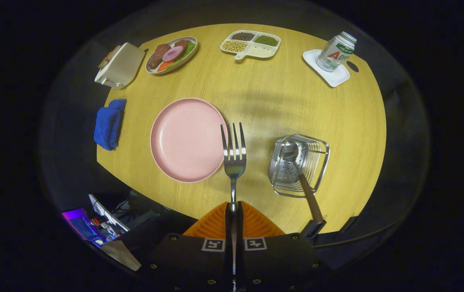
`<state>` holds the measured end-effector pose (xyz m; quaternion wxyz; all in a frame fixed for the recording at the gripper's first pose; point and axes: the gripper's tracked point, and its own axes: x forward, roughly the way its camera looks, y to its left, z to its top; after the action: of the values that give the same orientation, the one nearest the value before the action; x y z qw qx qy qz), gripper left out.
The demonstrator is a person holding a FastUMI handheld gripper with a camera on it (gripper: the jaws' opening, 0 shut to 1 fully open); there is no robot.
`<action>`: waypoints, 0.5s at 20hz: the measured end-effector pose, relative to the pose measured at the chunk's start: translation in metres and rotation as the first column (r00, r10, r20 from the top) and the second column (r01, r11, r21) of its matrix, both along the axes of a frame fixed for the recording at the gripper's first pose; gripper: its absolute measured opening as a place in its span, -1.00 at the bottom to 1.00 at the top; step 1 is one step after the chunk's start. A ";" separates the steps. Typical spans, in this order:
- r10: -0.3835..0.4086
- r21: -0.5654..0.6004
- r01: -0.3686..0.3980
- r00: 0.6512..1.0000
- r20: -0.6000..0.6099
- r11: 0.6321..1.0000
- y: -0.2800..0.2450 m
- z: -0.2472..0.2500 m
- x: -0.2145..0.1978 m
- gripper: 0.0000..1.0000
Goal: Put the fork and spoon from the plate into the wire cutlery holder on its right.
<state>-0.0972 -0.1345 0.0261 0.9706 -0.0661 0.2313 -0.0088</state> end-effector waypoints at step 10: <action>-0.096 -0.085 0.079 0.972 -0.214 0.993 -0.074 -0.006 -0.017 -0.94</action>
<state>-0.1144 -0.2089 0.0205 0.9349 -0.0931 0.3384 -0.0531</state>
